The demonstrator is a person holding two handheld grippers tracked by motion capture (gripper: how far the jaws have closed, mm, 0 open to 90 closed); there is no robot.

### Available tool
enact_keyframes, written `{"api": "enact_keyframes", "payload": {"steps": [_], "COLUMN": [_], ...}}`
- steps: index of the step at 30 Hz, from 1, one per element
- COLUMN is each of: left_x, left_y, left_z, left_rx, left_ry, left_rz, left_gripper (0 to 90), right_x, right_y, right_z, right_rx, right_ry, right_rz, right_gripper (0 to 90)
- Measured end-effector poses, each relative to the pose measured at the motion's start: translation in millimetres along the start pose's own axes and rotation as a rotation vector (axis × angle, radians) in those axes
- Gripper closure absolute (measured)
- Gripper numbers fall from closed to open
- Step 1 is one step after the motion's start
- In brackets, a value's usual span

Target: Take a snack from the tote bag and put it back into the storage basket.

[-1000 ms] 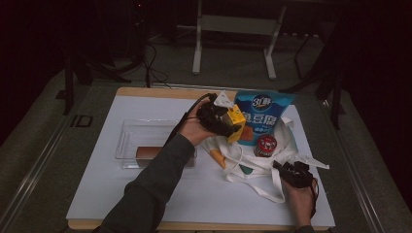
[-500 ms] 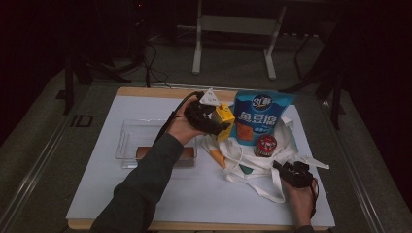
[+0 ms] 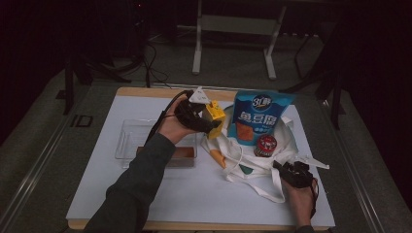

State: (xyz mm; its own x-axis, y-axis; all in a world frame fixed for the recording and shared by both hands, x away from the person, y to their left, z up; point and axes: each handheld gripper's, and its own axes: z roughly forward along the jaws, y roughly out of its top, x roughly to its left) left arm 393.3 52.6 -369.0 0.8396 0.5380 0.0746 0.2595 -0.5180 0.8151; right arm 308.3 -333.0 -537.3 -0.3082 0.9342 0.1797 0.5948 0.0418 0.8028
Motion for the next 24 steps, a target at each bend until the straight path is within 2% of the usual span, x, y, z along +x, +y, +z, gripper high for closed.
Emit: {"api": "enact_keyframes", "payload": {"steps": [8, 24], "left_x": [5.4, 15.3], "left_y": [-6.5, -20.4], "left_z": [-5.6, -16.6], "left_rx": [0.002, 0.003], "left_ry": [0.039, 0.083], "left_rz": [-0.016, -0.056], "left_gripper": [28.3, 28.3], "right_x": [0.0, -0.1], "right_y": [0.0, -0.1], "right_z": [0.0, 0.0], "right_rx": [0.0, -0.001], "right_ry": [0.0, 0.001], "right_rz": [0.001, 0.002], "right_gripper": [64.0, 64.0]}}
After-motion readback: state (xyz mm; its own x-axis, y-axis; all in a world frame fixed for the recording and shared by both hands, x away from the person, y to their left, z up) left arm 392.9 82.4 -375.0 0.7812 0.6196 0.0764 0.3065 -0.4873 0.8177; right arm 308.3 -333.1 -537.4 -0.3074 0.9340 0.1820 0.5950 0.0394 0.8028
